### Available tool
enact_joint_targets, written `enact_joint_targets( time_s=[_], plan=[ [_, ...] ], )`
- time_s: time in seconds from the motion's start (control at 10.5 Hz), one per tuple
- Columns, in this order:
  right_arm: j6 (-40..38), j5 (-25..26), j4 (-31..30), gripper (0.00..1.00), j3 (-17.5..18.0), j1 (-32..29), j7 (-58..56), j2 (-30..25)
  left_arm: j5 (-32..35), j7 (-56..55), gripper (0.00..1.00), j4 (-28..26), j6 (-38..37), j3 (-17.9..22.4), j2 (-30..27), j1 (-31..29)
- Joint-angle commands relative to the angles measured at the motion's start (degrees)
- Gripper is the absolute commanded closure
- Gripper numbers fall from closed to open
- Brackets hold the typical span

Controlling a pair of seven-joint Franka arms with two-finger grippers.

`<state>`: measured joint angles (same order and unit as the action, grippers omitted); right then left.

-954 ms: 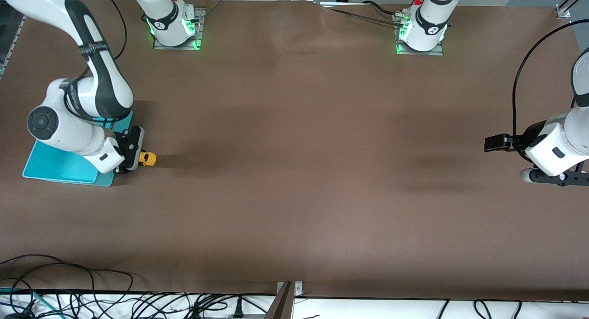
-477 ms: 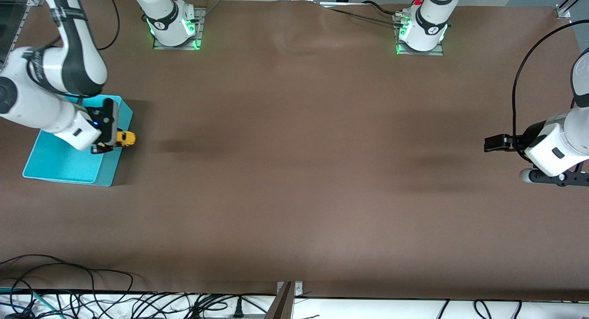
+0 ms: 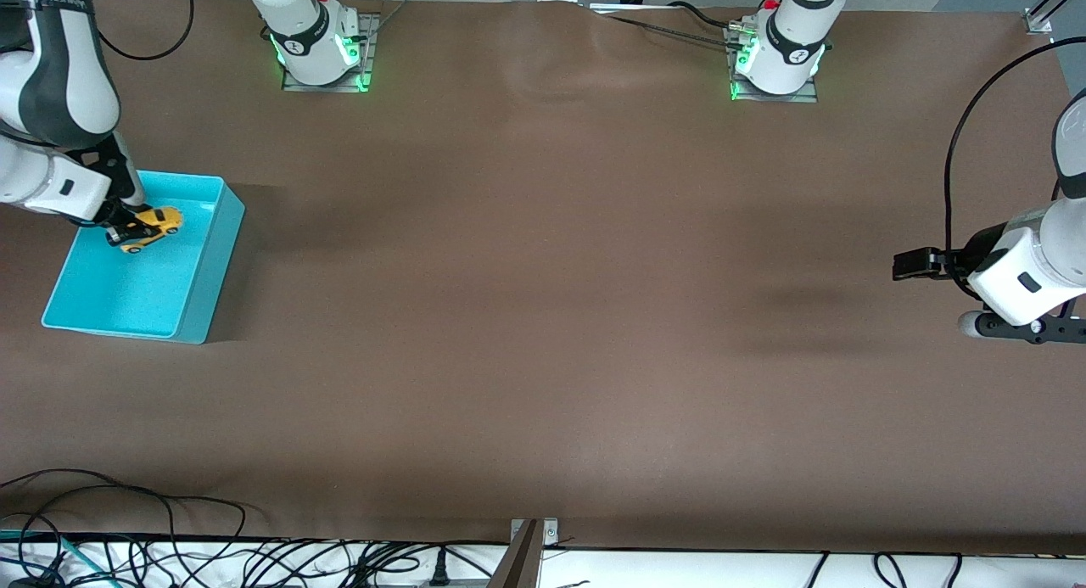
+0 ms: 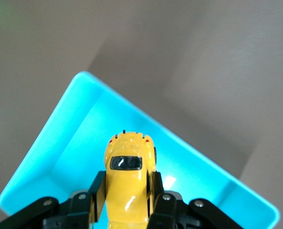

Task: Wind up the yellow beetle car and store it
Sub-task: 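Carry the car with the right gripper and lower it into the cyan box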

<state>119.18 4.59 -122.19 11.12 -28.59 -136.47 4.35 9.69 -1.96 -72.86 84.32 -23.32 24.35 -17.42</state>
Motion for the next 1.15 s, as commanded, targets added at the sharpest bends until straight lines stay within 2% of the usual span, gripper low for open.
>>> enact_joint_targets(
  time_s=[0.0, 0.57, 1.05],
  plan=[
    [2.4, 1.9, -1.4, 1.00, 0.9, -4.2, -8.7, 1.5, -0.4, 1.3, 0.00, 1.1, -1.0, 0.3, 0.4, -0.1],
    [10.4, 2.2, -2.4, 1.00, 0.8, -9.5, -18.8, 9.1, -0.5, 1.3, 0.00, 1.1, -1.0, 0.3, 0.8, -0.2],
    [15.3, 2.2, -3.5, 1.00, 0.6, -12.1, -20.9, 13.0, -0.5, 1.3, 0.00, 1.1, -1.0, 0.3, 0.9, -0.2]
  ],
)
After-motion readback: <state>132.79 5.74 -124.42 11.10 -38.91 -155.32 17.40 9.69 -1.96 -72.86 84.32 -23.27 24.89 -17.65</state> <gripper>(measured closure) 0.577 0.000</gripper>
